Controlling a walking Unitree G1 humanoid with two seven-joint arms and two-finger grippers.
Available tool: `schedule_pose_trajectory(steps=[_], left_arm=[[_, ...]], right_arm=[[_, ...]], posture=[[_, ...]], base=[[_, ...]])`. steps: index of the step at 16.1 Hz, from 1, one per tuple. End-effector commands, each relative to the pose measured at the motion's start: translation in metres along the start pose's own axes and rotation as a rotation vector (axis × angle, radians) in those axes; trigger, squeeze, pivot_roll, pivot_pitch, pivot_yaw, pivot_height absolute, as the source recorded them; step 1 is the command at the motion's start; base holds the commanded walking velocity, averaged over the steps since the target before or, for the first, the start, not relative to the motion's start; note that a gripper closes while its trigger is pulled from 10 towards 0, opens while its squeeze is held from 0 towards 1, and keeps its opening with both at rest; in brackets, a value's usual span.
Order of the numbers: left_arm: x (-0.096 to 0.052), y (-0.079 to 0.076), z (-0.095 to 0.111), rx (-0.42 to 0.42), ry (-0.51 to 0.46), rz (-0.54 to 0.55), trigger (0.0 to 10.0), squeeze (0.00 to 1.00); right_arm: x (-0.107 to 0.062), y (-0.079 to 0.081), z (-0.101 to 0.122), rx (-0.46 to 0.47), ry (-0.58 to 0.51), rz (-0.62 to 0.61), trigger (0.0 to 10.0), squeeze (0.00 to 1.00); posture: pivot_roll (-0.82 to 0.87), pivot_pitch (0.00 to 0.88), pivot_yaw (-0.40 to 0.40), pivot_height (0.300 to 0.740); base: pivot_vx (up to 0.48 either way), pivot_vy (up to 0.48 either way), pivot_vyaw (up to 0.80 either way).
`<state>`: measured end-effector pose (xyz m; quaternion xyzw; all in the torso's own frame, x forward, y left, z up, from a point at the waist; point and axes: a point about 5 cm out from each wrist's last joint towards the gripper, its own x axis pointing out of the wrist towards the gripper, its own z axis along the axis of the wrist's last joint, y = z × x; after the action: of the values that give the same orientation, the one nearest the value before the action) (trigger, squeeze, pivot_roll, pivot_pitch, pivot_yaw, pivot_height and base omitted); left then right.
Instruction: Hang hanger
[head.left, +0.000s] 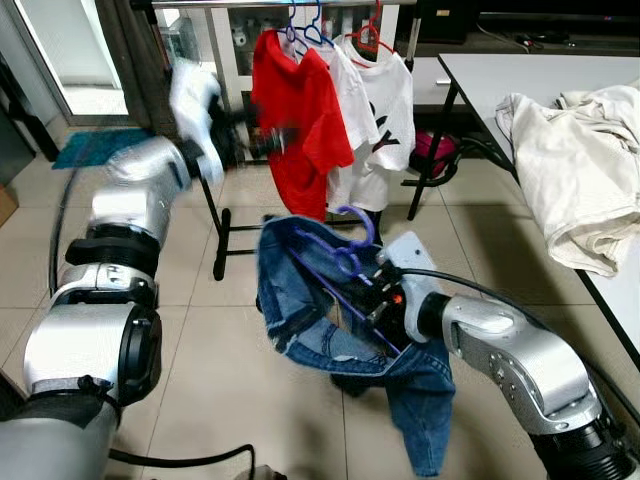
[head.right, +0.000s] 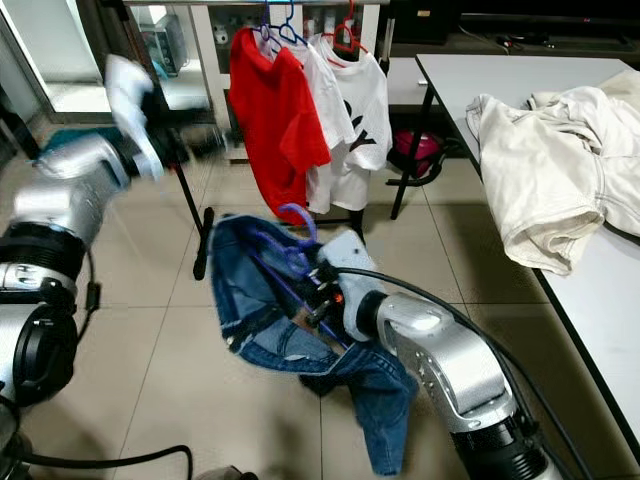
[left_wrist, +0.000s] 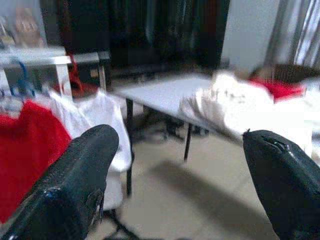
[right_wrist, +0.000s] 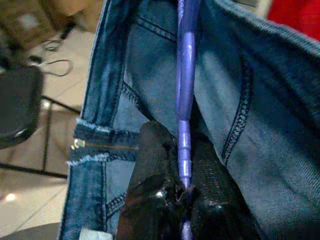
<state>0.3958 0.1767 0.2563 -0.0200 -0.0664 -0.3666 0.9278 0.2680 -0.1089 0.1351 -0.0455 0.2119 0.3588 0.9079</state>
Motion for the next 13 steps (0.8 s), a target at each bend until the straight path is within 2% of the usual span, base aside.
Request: schedule_pose_trajectory(steps=[1,3,4,5,6,7,9,11,13], left_arm=[[-0.005,0.001,-0.004,-0.041,-0.014,0.022,10.0,1.00],[-0.014,0.000,-0.012,-0.029,0.006,0.067,10.0,1.00],[-0.028,-0.008,-0.028,-0.021,0.069,0.105,10.0,1.00],[-0.034,-0.014,-0.035,-0.017,0.082,0.112,10.0,1.00],[-0.045,-0.029,-0.048,-0.007,0.076,0.134,10.0,0.46],[-0.055,-0.042,-0.069,0.005,0.095,0.222,10.0,0.00],[-0.064,-0.055,-0.095,0.030,0.127,0.360,10.0,0.00],[-0.069,-0.061,-0.108,0.059,0.206,0.407,10.0,0.00],[-0.073,-0.069,-0.112,0.044,0.221,0.421,10.0,0.00]], right_arm=[[-0.005,-0.008,0.002,0.006,-0.026,-0.058,0.0,0.00],[-0.011,-0.016,-0.008,0.070,-0.028,-0.105,0.0,0.00],[-0.017,-0.023,-0.015,0.135,-0.054,-0.178,0.0,0.00],[-0.020,-0.026,-0.019,0.159,-0.056,-0.213,0.0,0.00],[-0.023,-0.031,-0.026,0.169,-0.064,-0.295,10.0,0.00],[-0.025,-0.036,-0.024,0.187,-0.160,-0.399,10.0,0.00],[-0.028,-0.041,-0.023,0.240,-0.249,-0.509,10.0,0.00],[-0.024,-0.032,-0.032,0.252,-0.214,-0.473,10.0,0.00],[-0.018,-0.023,-0.033,0.225,-0.216,-0.430,10.0,0.00]], posture=[[-0.13,0.000,0.060,0.740],[-0.11,0.000,0.056,0.740],[-0.12,0.000,0.063,0.740],[-0.12,0.000,0.063,0.740],[-0.12,0.000,0.072,0.740],[-0.13,0.000,0.076,0.740],[-0.15,0.000,0.074,0.740],[-0.14,0.000,0.067,0.740],[-0.13,0.000,0.050,0.740]], base=[[0.000,0.000,0.00],[0.000,0.000,0.00],[0.000,0.000,0.00],[0.000,0.000,0.00],[0.000,0.000,0.00],[0.000,0.000,0.00],[0.000,0.000,0.00],[0.000,0.000,0.00],[0.000,0.000,0.00]])
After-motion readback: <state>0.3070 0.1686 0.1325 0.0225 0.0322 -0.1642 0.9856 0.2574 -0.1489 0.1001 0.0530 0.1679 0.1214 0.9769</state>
